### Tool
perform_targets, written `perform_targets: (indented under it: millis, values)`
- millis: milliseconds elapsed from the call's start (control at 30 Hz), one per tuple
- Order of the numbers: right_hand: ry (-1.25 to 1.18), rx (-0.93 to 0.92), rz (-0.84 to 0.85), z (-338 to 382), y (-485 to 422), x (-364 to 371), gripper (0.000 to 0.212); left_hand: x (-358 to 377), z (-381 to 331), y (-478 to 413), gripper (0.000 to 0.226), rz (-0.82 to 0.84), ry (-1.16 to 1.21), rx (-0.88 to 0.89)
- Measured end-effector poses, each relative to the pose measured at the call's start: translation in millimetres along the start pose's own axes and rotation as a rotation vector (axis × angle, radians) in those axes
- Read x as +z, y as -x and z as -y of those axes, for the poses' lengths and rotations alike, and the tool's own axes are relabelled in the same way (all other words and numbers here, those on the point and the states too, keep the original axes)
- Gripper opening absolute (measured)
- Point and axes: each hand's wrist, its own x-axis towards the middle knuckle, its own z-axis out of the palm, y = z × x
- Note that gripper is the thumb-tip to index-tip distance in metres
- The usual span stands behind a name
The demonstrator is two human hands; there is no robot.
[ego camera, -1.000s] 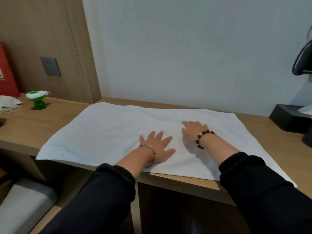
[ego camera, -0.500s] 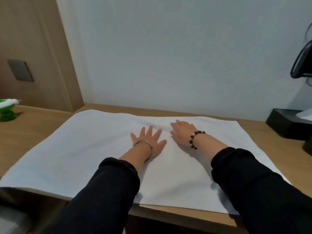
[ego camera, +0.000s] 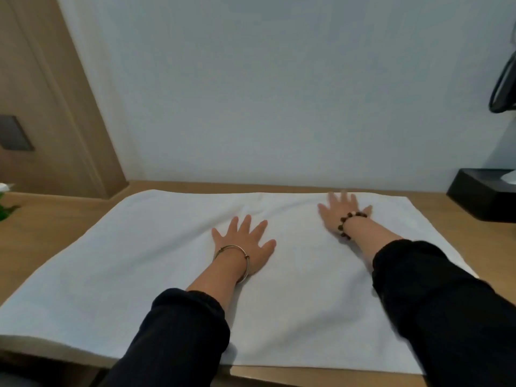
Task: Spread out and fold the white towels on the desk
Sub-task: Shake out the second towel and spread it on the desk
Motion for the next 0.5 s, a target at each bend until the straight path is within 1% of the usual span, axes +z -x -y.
perform_targets:
  millis: [67, 100, 133, 167, 200, 267, 300, 333, 367, 400, 500]
  values:
    - [0.045, -0.236, 0.029, 9.0, 15.9, 17.0, 0.062, -0.3, -0.1, -0.9, 0.063, 0.003, 0.006, -0.002]
    - [0.054, -0.304, 0.031, 1.1, 18.9, 19.3, 0.061, -0.6, -0.2, -1.2, 0.063, 0.004, 0.003, -0.002]
    - [0.051, -0.315, 0.02, -13.8, 17.7, 16.1, 0.059, -0.7, -0.2, -1.2, 0.063, 0.006, -0.001, -0.002]
    - [0.051, -0.265, 0.0, -31.7, 15.5, 11.4, 0.057, -0.8, -0.3, -0.9, 0.063, 0.005, -0.005, -0.001]
    - [0.057, -0.164, -0.026, -50.9, 14.3, 6.0, 0.057, -1.1, -0.4, -0.7, 0.063, 0.002, -0.009, 0.0]
    - [0.049, 0.104, -0.053, -83.9, 13.0, -3.3, 0.058, -1.6, -0.6, -0.8, 0.064, -0.003, -0.009, 0.002]
    - [0.03, 0.218, -0.037, -89.7, 14.7, -6.5, 0.06, -1.6, -0.7, -1.0, 0.064, -0.004, -0.009, 0.001]
    - [0.007, 0.288, -0.021, -85.6, 17.8, -9.0, 0.062, -1.4, -1.3, -1.4, 0.063, -0.001, -0.009, -0.003]
    - [-0.016, 0.298, -0.014, -72.2, 20.6, -10.5, 0.064, -0.9, -1.7, -1.8, 0.063, 0.002, -0.009, -0.008]
    - [-0.029, 0.241, -0.004, -53.0, 22.9, -10.5, 0.066, -0.4, -2.1, -2.4, 0.062, 0.005, -0.007, -0.011]
    - [0.017, -0.15, 0.04, 7.6, 40.0, 4.5, 0.063, -2.4, -2.7, -3.4, 0.058, -0.002, 0.029, 0.004]
